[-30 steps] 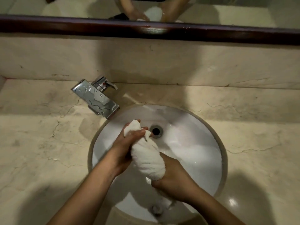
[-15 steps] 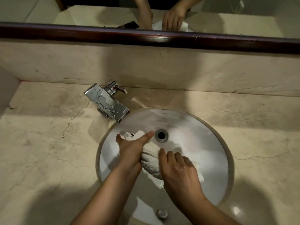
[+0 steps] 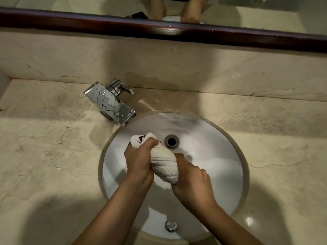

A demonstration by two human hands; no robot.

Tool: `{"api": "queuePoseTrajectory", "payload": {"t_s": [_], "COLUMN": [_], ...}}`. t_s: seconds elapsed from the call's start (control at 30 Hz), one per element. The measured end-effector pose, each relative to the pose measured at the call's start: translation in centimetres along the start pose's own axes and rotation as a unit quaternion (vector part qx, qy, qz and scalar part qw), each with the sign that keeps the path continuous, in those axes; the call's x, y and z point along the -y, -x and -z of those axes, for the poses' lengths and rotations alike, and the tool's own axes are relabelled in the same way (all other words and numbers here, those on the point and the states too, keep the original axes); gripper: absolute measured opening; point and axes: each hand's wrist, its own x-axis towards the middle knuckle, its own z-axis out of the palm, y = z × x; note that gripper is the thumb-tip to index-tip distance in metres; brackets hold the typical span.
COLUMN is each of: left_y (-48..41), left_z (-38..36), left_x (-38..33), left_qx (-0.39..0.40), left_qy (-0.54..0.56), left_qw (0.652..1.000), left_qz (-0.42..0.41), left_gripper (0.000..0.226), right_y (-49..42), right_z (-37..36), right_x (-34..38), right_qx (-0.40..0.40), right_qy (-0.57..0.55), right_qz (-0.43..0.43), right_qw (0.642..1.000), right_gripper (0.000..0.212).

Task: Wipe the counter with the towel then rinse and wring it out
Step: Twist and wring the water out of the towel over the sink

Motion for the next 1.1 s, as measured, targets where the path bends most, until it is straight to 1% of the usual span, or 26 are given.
{"api": "queuePoseTrajectory", "payload": {"t_s": [0.1,0.2,0.27,0.33,0.4,0.5,0.57,0.7,0.73,0.8,0.83,0.9,0.93,0.97,1.0,1.03,1.1], "left_y": [-0.1,-0.2,-0.3,-0.4,-0.5,-0.4,-0.4,-0.6,-0.6,-0.8,-0.8,-0.7,-0.3,0.0,0.5,0.9,2.0], "left_z": [-0.2,-0.1,-0.1,0.0,0.0,-0.1,0.0,0.3,0.3,0.3,0.4,0.3,0.2,0.0,-0.2,-0.4,-0.7], "left_x": [-0.2,-0.3,-0.3,-0.5,-0.7,-0.8,-0.6,-0.1,-0.1,-0.2,-0.3,-0.6,-0.9,-1.0,-1.3,-1.7,-3.1], "left_qx": [0.039,0.061,0.08,0.113,0.153,0.204,0.234,0.269,0.279,0.304,0.314,0.331,0.337,0.341,0.343,0.342,0.33], "left_qy": [-0.005,-0.005,0.011,0.036,0.056,0.081,0.098,0.095,0.095,0.106,0.113,0.128,0.127,0.123,0.119,0.115,0.09], "left_qw": [0.999,0.997,0.996,0.992,0.986,0.975,0.967,0.959,0.956,0.947,0.943,0.934,0.933,0.932,0.931,0.932,0.939], "left_qz": [-0.025,-0.043,-0.039,-0.031,-0.03,-0.024,-0.014,-0.008,-0.004,0.003,0.006,0.023,0.028,0.029,0.028,0.026,0.015], "left_gripper": [0.021,0.024,0.031,0.033,0.031,0.021,0.022,0.025,0.026,0.028,0.029,0.031,0.032,0.032,0.033,0.036,0.047], "right_y": [-0.3,-0.8,-1.2,-1.3,-1.3,-1.4,-1.4,-0.7,-0.5,-0.3,-0.3,-0.4,-0.4,-0.3,-0.2,0.1,0.8], "right_z": [-0.1,0.5,0.7,0.8,0.9,1.2,1.4,1.1,1.2,1.7,2.1,3.0,3.4,3.6,3.9,4.5,6.2], "right_x": [0.0,0.1,-0.3,-0.7,-1.0,-1.2,-1.5,-1.8,-1.9,-2.3,-2.6,-2.9,-2.9,-2.8,-2.5,-2.2,-1.4], "right_qx": [0.033,0.075,0.096,0.109,0.117,0.14,0.165,0.214,0.233,0.268,0.291,0.355,0.385,0.4,0.398,0.382,0.317], "right_qy": [-0.068,-0.15,-0.2,-0.264,-0.321,-0.391,-0.429,-0.454,-0.468,-0.499,-0.521,-0.569,-0.581,-0.577,-0.559,-0.535,-0.476], "right_qz": [-0.024,-0.052,-0.051,-0.043,-0.042,-0.041,-0.044,-0.075,-0.086,-0.099,-0.098,-0.1,-0.099,-0.096,-0.092,-0.089,-0.082], "right_qw": [0.997,0.985,0.974,0.957,0.939,0.909,0.887,0.862,0.848,0.818,0.797,0.735,0.711,0.706,0.721,0.748,0.816], "right_gripper": [0.045,0.047,0.05,0.052,0.053,0.045,0.043,0.062,0.064,0.062,0.062,0.06,0.058,0.055,0.051,0.049,0.047]}}
